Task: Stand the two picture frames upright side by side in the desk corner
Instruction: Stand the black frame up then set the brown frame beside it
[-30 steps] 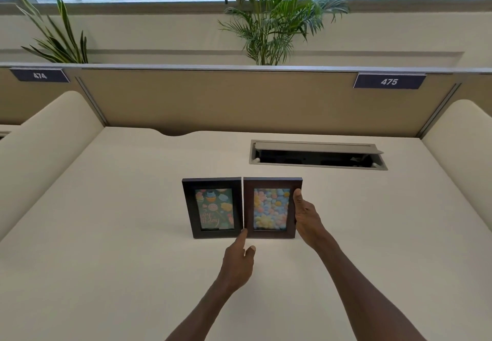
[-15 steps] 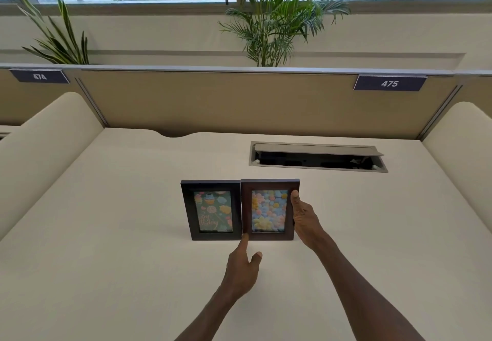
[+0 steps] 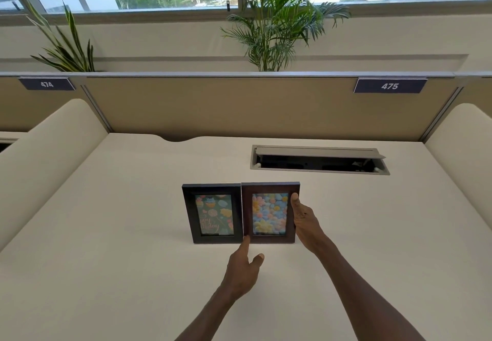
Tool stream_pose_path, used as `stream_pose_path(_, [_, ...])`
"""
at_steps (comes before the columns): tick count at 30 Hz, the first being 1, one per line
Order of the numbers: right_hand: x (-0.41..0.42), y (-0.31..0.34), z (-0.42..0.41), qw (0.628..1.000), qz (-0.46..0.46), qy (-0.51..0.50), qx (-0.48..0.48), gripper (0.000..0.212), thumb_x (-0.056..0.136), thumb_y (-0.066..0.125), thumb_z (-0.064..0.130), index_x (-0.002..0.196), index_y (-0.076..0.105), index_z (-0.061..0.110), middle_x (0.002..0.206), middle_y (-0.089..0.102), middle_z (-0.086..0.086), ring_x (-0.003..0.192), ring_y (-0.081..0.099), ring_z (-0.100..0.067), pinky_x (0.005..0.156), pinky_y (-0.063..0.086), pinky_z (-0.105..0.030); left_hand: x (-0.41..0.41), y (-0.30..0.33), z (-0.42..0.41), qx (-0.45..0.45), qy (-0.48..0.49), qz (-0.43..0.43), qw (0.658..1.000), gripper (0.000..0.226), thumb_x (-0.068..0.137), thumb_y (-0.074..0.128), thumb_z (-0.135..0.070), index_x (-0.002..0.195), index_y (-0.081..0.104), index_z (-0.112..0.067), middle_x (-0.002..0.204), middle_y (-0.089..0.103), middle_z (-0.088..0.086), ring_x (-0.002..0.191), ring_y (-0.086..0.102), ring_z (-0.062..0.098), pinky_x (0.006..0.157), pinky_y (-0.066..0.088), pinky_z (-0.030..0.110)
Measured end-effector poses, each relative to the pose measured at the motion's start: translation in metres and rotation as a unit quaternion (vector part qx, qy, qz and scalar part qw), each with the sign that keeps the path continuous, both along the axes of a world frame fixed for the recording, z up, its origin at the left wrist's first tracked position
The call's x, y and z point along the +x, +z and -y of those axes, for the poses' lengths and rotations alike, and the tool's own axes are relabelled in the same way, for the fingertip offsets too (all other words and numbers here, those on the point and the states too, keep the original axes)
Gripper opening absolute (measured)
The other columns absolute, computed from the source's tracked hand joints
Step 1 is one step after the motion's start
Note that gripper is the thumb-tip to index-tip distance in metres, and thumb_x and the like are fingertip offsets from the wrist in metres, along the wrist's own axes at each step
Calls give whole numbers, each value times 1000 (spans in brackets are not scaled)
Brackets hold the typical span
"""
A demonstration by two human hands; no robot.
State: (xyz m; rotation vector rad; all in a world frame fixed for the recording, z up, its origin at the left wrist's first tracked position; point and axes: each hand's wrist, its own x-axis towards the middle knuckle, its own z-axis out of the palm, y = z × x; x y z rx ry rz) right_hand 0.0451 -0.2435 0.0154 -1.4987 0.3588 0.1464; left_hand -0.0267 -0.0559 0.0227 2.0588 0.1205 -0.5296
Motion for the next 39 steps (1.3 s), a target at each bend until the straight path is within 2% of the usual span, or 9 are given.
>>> stream_pose_path(8, [-4, 4, 3, 1000, -4, 19, -16, 59, 77, 43, 79, 106, 69, 35, 98, 78, 17, 93, 75, -11, 72, 59, -22, -2, -1, 7, -6, 3, -4, 1000, 72, 98, 55, -29, 156, 15, -14, 163, 22, 5, 148, 28, 25, 118, 30, 36])
stream_pose_path(14, [-11, 2, 9, 999, 4, 35, -15, 52, 72, 46, 86, 101, 71, 49, 98, 76, 24, 92, 73, 0, 57, 55, -12, -5, -6, -3, -9, 16, -2, 1000, 69, 98, 55, -25, 155, 18, -13, 162, 23, 6, 148, 27, 23, 119, 28, 36])
stream_pose_path(18, [-16, 7, 7, 999, 2, 35, -25, 50, 82, 39, 76, 110, 65, 43, 99, 75, 25, 93, 72, 3, 57, 54, -10, -5, -7, -12, -12, 34, 9, 999, 63, 100, 50, -22, 155, 19, -12, 162, 25, 7, 147, 29, 23, 115, 29, 31])
stream_pose_path(21, [-21, 13, 6, 999, 3, 12, -45, 47, 87, 32, 74, 110, 62, 46, 106, 72, 22, 98, 71, -6, 73, 53, -17, -7, -7, -21, -10, 50, 32, 998, 59, 101, 47, -18, 154, 21, -10, 161, 26, 8, 148, 29, 22, 115, 27, 30])
stream_pose_path(24, [-25, 8, 9, 995, -12, -72, -72, 56, 95, 32, 68, 127, 49, 25, 125, 58, -1, 116, 57, -23, 99, 47, -44, -7, -7, -33, -10, 77, 51, 996, 56, 102, 46, -15, 153, 24, -7, 160, 29, 9, 146, 32, 23, 114, 28, 30])
stream_pose_path(26, [-31, 7, 8, 987, -17, -124, -97, 58, 97, 33, 64, 129, 49, 17, 127, 57, -6, 118, 55, -26, 105, 45, -48, -6, -5, -42, -14, 100, 68, 993, 54, 101, 46, -12, 151, 28, -5, 158, 33, 12, 144, 35, 25, 115, 29, 33])
stream_pose_path(29, [-44, 5, 5, 975, -17, -181, -127, 56, 99, 37, 59, 124, 52, 12, 119, 59, -7, 112, 57, -27, 98, 47, -44, -2, -2, -55, -15, 134, 109, 985, 47, 99, 47, -4, 146, 39, -1, 150, 45, 16, 137, 45, 28, 113, 34, 34])
stream_pose_path(33, [-61, 0, -4, 959, -23, -227, -170, 43, 102, 41, 50, 109, 53, 9, 104, 60, -6, 97, 57, -26, 84, 46, -37, 7, 8, -72, -19, 184, 171, 968, 33, 97, 49, -2, 129, 56, -3, 127, 64, 13, 116, 60, 27, 98, 44, 30])
stream_pose_path(39, [-90, 4, -29, 947, 10, -227, -226, 20, 100, 55, 23, 85, 60, 10, 81, 66, -4, 81, 64, -29, 63, 42, -30, 23, 25, -95, -34, 241, 254, 936, 23, 93, 54, 0, 113, 64, -7, 105, 70, 5, 99, 64, 20, 78, 46, 15])
